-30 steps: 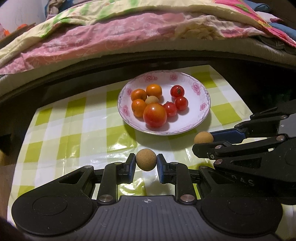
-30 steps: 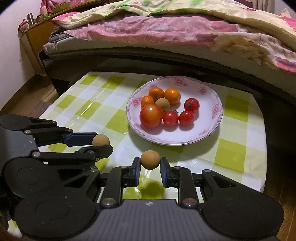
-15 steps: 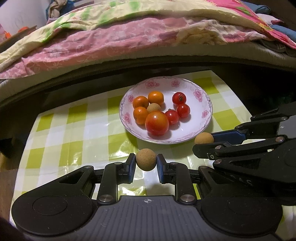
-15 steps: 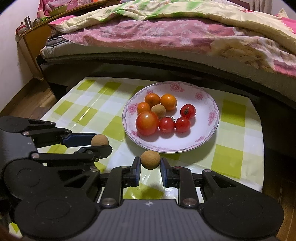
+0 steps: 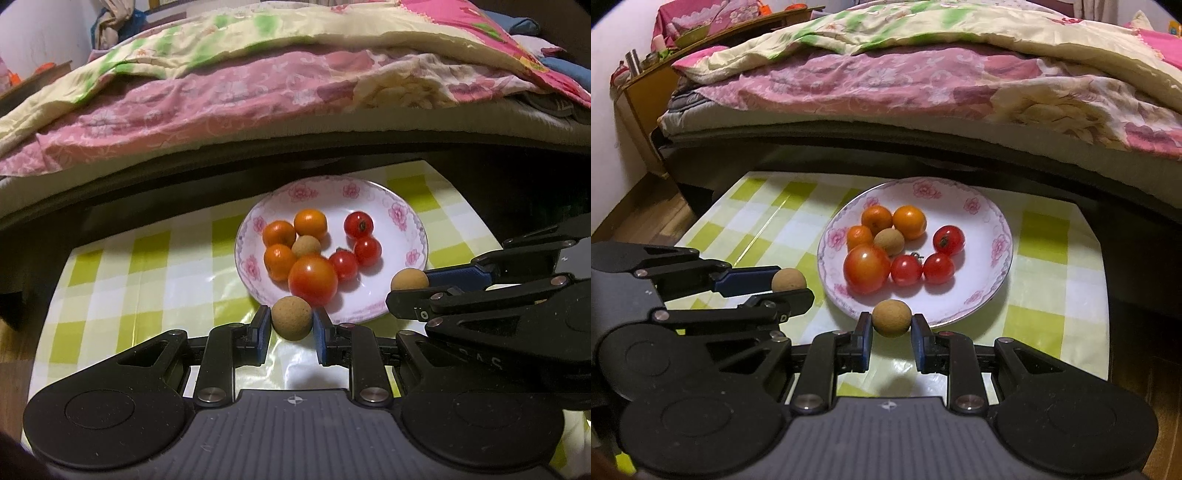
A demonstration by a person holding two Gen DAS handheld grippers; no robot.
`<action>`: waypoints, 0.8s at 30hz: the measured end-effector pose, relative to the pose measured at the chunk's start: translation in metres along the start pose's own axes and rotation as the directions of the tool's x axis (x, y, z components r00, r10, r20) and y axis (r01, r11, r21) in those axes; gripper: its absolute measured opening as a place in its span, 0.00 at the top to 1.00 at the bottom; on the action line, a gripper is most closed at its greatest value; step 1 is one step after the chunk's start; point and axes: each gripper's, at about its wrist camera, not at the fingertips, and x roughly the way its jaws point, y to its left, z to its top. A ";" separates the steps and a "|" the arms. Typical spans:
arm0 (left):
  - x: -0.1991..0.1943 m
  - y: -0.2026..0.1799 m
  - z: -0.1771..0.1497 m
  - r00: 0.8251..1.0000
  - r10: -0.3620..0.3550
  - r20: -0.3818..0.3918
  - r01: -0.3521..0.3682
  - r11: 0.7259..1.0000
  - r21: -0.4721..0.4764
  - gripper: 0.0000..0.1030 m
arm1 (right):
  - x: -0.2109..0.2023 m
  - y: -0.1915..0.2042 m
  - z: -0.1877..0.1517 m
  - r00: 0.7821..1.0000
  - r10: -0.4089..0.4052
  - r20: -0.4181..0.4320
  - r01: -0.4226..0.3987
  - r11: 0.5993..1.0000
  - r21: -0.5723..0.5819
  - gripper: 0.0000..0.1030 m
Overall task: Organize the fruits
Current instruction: 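Carry both longans over the white plate with both grippers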
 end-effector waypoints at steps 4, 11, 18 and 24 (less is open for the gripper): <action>0.006 0.001 0.009 1.000 0.004 0.011 -0.004 1.000 -0.003 0.71 | 0.004 -0.004 0.008 1.000 -0.011 0.003 0.011 1.000 0.002 0.73; 0.021 0.001 0.031 0.999 0.002 0.034 -0.002 1.000 -0.014 0.71 | 0.012 -0.018 0.027 1.000 -0.018 0.024 0.018 1.000 0.019 0.73; 0.045 0.005 0.049 1.000 -0.002 0.020 0.003 0.999 -0.038 0.71 | 0.031 -0.039 0.045 1.000 -0.007 0.030 0.005 0.998 0.061 0.73; 0.061 0.008 0.056 1.000 -0.017 -0.003 0.017 0.998 -0.059 0.71 | 0.048 -0.049 0.052 1.000 0.003 0.028 -0.005 0.996 0.089 0.73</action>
